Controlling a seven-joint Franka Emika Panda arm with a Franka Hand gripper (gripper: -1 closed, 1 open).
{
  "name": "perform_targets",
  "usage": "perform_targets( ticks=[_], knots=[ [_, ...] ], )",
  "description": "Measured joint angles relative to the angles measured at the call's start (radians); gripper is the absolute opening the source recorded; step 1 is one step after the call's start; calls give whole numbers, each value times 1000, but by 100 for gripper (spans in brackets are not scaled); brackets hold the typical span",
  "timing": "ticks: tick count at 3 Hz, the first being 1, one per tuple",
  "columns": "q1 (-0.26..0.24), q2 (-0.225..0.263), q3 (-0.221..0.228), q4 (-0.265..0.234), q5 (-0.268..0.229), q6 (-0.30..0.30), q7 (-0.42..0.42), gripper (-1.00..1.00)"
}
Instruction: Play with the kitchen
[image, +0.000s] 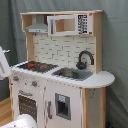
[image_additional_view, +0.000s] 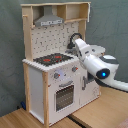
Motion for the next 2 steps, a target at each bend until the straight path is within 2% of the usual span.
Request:
perform_targets(
  ticks=[2],
  knots=[
    [148, 3, 71, -67, -32, 8, 166, 100]
  ],
)
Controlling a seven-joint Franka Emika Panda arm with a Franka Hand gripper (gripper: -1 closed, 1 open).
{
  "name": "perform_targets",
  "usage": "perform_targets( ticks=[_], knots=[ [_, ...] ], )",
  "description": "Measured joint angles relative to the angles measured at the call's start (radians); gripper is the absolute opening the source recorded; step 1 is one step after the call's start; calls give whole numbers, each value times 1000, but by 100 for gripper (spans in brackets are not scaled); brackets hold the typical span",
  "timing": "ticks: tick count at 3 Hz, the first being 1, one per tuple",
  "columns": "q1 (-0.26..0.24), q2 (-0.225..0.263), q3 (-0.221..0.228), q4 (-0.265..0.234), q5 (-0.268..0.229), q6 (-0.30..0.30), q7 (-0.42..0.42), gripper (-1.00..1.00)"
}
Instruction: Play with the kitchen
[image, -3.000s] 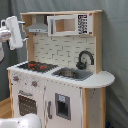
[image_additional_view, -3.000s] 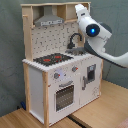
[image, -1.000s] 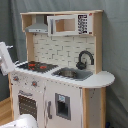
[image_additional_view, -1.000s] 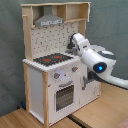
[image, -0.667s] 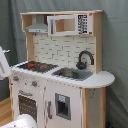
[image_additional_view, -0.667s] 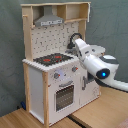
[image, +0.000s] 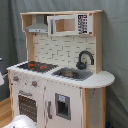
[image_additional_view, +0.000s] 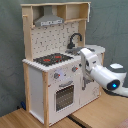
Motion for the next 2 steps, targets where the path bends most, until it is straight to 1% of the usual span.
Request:
perform_targets(
  ticks=[2],
  knots=[
    [99, 8, 102, -55, -27, 10, 192, 100]
  ],
)
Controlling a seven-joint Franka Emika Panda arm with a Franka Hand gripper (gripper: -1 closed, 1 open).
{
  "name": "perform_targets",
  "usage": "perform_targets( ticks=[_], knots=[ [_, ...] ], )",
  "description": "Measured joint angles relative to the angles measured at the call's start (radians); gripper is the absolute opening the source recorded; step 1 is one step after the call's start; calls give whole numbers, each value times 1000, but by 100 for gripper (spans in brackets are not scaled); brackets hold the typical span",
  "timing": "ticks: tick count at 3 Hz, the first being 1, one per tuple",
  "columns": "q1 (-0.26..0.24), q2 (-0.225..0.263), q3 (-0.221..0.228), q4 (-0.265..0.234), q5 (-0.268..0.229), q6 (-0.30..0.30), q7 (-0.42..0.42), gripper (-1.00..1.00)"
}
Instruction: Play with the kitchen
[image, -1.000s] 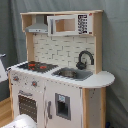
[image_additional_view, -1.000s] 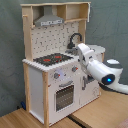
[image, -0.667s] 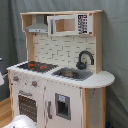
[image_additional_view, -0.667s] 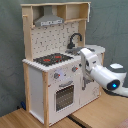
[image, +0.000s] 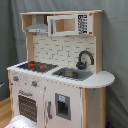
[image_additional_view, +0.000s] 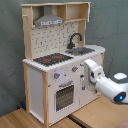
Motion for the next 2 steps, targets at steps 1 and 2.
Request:
perform_targets(
  ticks=[1, 2],
  knots=[
    [33, 3, 48, -33, 0, 11, 88, 100],
    [54, 3, 83, -93, 0, 64, 171, 100]
  ],
)
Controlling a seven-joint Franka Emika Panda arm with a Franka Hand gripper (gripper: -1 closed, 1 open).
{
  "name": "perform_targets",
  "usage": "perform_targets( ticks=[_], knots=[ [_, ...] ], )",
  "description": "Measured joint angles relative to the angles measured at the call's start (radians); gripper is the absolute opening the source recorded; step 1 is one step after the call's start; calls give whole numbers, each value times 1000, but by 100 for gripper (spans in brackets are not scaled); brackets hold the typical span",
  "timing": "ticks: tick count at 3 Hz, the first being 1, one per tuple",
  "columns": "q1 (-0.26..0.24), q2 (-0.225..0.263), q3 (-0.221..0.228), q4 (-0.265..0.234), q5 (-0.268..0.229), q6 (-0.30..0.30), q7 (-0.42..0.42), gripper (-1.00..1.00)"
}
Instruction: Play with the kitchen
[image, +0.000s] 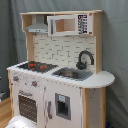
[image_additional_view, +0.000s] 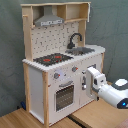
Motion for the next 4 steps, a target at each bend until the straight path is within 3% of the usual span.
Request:
perform_targets(
  ticks=[4],
  knots=[
    [-21, 2, 36, -239, 0, 329, 163, 100]
  ],
)
